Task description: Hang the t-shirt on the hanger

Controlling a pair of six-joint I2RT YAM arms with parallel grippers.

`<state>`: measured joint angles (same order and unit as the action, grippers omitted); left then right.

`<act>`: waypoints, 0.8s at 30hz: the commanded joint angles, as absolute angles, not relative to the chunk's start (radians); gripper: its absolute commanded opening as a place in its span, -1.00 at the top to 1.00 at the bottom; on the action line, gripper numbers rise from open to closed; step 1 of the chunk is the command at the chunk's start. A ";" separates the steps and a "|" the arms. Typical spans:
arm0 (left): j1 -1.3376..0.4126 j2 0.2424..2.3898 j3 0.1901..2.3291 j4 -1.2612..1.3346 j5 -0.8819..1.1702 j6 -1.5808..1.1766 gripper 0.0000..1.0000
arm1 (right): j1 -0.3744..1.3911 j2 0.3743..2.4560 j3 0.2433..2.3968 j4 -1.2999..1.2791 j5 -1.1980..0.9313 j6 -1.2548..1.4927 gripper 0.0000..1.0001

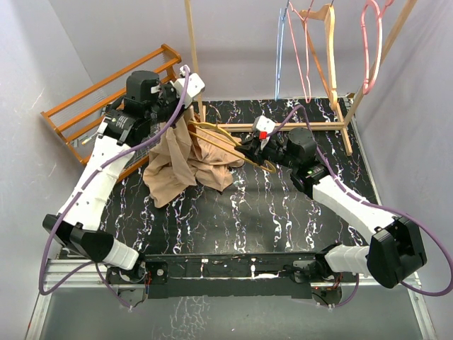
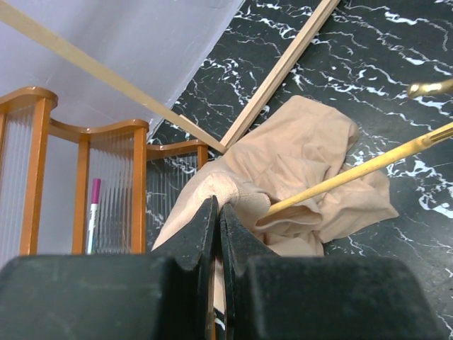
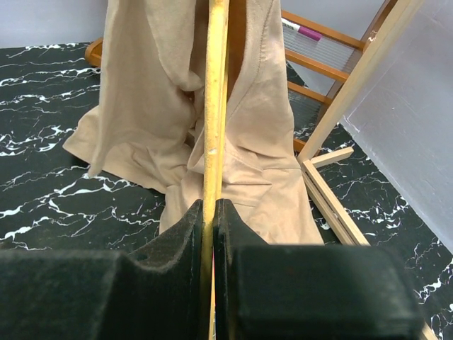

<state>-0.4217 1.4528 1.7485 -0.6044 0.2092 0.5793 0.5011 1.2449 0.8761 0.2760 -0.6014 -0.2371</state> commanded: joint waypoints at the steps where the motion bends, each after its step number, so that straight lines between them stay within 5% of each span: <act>1: -0.426 1.464 1.855 -0.657 0.317 0.529 1.00 | 0.499 1.253 0.889 0.348 -0.614 -0.241 0.84; 24: -0.509 1.503 2.101 -0.845 0.465 0.422 1.00 | 0.497 1.298 0.888 0.392 -0.572 -0.211 0.84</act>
